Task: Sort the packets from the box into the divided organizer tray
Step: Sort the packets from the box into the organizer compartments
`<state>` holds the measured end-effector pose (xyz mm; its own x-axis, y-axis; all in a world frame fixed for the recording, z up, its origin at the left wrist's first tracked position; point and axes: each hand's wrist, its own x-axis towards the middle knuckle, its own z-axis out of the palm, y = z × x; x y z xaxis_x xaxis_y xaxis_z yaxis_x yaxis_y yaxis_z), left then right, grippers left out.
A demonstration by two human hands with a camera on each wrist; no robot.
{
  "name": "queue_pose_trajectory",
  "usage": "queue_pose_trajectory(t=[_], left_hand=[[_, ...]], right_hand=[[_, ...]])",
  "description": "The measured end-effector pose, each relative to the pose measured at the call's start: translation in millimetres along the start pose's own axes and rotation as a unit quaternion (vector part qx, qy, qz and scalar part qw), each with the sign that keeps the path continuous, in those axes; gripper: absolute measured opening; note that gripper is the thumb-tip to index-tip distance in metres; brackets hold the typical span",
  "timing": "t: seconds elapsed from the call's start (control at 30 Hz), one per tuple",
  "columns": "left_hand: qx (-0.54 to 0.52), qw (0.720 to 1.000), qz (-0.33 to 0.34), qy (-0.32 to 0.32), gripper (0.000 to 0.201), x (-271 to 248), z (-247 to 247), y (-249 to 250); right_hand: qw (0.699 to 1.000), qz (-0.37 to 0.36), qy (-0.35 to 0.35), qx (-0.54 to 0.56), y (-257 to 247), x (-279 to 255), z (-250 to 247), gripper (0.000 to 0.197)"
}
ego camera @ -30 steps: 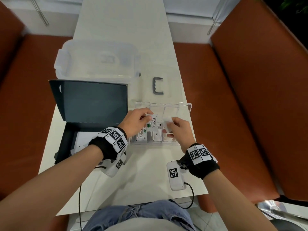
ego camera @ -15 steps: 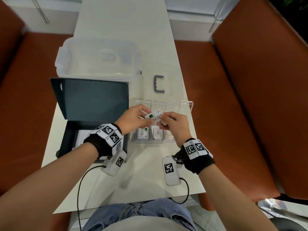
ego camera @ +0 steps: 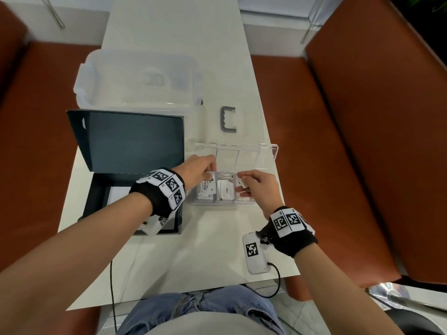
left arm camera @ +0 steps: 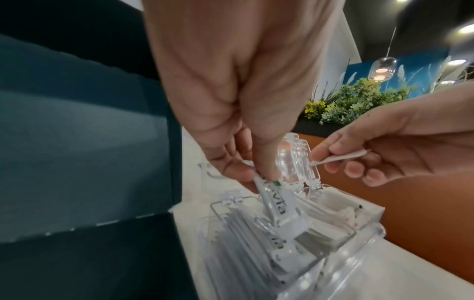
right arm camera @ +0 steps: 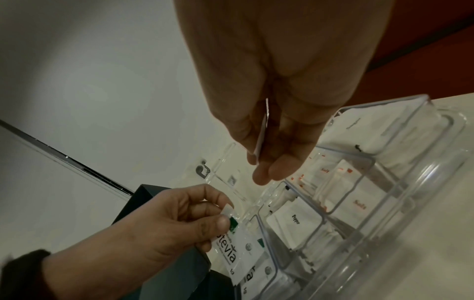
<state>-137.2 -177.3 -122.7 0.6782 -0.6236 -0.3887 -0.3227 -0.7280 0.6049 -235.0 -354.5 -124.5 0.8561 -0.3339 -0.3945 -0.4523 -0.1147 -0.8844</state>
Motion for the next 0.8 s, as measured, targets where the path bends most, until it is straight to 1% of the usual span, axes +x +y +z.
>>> queue_pose_trajectory(t=[0.1, 0.27, 0.33, 0.4, 0.47, 0.57, 0.63, 0.67, 0.73, 0.8], left_hand=[[0.018, 1.0, -0.004, 0.005, 0.013, 6, 3, 1], [0.035, 0.999, -0.013, -0.004, 0.016, 8, 14, -7], [0.048, 0.999, -0.012, 0.012, 0.015, 6, 17, -10], [0.07, 0.997, -0.005, 0.038, 0.017, 3, 19, -13], [0.085, 0.995, 0.001, 0.049, 0.023, 2, 23, -14], [0.115, 0.992, 0.011, 0.049, 0.033, -1, 28, -13], [0.126, 0.988, 0.03, 0.082, 0.03, -4, 30, -11], [0.112, 0.986, 0.045, 0.111, 0.026, -5, 31, -9], [0.035, 0.985, 0.065, 0.154, 0.022, -7, 29, -1], [-0.061, 0.987, 0.057, 0.141, 0.021, -6, 25, 9]], right_hand=[[1.0, -0.003, 0.0, -0.01, 2, -3, -2, 0.024], [0.999, -0.006, 0.007, -0.049, 5, -7, -1, 0.027], [0.997, -0.009, 0.018, -0.072, 7, -6, -1, 0.033], [0.997, -0.004, 0.027, -0.069, 9, -7, 0, 0.037], [0.998, 0.01, 0.029, -0.046, 9, -7, 1, 0.037], [0.999, 0.022, 0.017, -0.027, 8, -6, 1, 0.034], [0.999, 0.024, 0.007, -0.024, 7, -5, 1, 0.032], [1.0, 0.023, 0.001, -0.022, 6, -5, 1, 0.031], [1.0, 0.016, -0.01, -0.013, 5, -4, 0, 0.031], [1.0, 0.008, -0.015, 0.008, 4, -3, 1, 0.026]])
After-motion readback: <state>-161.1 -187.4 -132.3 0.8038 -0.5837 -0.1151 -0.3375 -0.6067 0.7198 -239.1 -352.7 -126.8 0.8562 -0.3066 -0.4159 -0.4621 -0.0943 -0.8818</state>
